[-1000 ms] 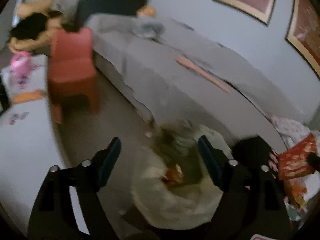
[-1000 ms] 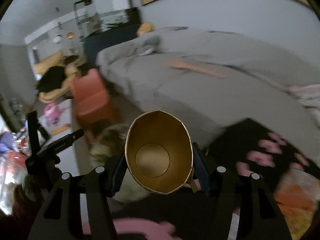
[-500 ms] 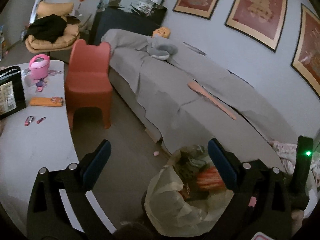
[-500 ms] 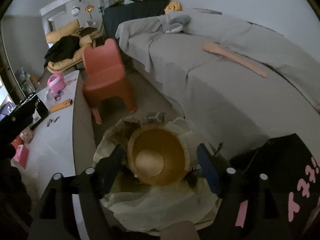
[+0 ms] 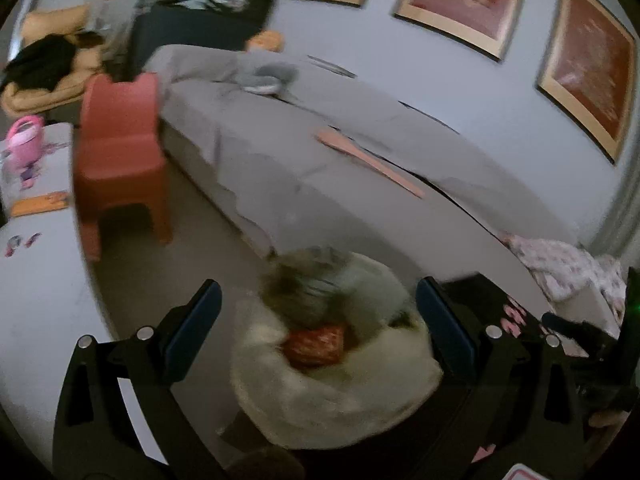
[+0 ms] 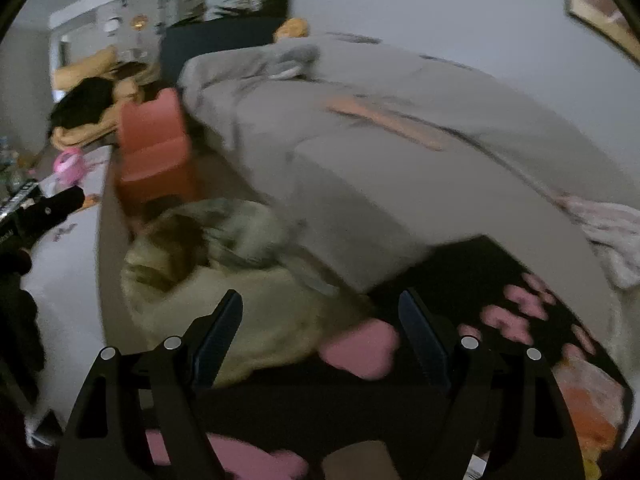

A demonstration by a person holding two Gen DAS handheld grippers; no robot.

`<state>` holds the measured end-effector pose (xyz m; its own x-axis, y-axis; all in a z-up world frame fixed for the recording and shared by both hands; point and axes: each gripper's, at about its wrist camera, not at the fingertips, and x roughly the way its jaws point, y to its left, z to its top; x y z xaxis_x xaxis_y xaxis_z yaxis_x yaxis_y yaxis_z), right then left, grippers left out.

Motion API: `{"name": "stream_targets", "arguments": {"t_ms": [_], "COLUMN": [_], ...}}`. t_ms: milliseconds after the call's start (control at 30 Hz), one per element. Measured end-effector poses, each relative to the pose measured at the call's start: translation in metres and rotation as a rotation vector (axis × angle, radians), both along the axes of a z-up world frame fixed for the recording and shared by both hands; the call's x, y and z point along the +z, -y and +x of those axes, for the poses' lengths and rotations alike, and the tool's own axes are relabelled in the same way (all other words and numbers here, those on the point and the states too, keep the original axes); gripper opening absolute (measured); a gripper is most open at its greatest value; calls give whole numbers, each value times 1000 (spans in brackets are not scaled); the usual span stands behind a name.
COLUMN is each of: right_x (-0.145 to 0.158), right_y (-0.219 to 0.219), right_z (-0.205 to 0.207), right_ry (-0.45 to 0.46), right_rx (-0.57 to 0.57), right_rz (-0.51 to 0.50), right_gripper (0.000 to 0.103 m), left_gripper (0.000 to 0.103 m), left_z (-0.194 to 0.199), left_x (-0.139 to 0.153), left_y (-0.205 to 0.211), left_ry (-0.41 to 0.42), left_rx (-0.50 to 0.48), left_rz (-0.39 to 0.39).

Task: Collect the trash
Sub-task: 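Release the cup and packet into the yellow trash bag with both grippers, then grasp the orange snack bag with the left gripper while the right gripper reaches the milk carton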

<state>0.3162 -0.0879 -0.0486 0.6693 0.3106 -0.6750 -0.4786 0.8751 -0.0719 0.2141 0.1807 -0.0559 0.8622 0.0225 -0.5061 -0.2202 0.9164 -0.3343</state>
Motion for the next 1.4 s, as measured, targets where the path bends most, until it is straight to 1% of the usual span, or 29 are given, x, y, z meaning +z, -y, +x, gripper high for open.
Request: {"name": "stream_targets", "arguments": {"t_ms": [67,100,167,300,367,500,567,667,833,867,933,967,1033,1067,1100,1133,1167,1233,1300,1333,1367,1400], "right_x": [3,3,5,10,11,10,7,0,-7,-8,-12,-15,-22,-26,-31,-34,-37,-42,-44,-43,-43,-42], "right_y": [26,44,76,135,170,228,255,282,318,324,335,342,353,358,363,366,368,369,369,368,368,367], "right_z": [-9,-15,-24,-45,-56,-78,-90,-99,-110,-111,-111,-111,-111,-111,-112,-113,-113,-115,-118,-119,-120,-122], "right_ry": [16,7,-3,27,48,69,68,59,61,62,61,57,43,31,15,6,0,-8,-7,-7,-6,-6], "right_rx": [-49,-61,-92,-196,-270,-404,-463,-514,-572,-580,-602,-617,-634,-642,-652,-657,-663,-672,-674,-674,-672,-669], "right_rz": [-13,0,28,37,31,28,30,27,49,55,68,74,92,106,122,130,133,130,119,117,116,118], "right_gripper": [77,77,77,77,77,77,77,77,77,77,77,77,77,77,77,77,77,77,77,77,77,77], "left_gripper": [93,93,94,94,94,94,94,94,94,94,94,94,94,94,93,91,86,82,81,69,45,39], "left_z": [5,8,17,26,31,40,45,55,96,105,128,135,155,164,177,187,199,212,220,221,222,219], "left_x": [0,-1,-4,-12,-18,-33,-39,-35,-18,-17,-19,-20,-22,-23,-28,-34,-42,-53,-67,-72,-75,-76], "left_y": [19,32,58,112,143,205,236,269,322,331,353,360,377,382,391,398,409,423,435,437,439,438], "left_ry": [-4,-8,-21,-47,-60,-129,-150,-122,-69,-76,-127,-135,-143,-154,-187,-225,-279,-338,-393,-414,-428,-436], "left_rx": [-57,-96,-190,-351,-468,-694,-823,-909,-1056,-1074,-1118,-1129,-1133,-1131,-1130,-1131,-1130,-1113,-1086,-1083,-1084,-1072], "left_rz": [3,2,-12,-7,-18,20,22,63,133,136,154,163,194,195,181,165,149,146,146,137,122,120]}}
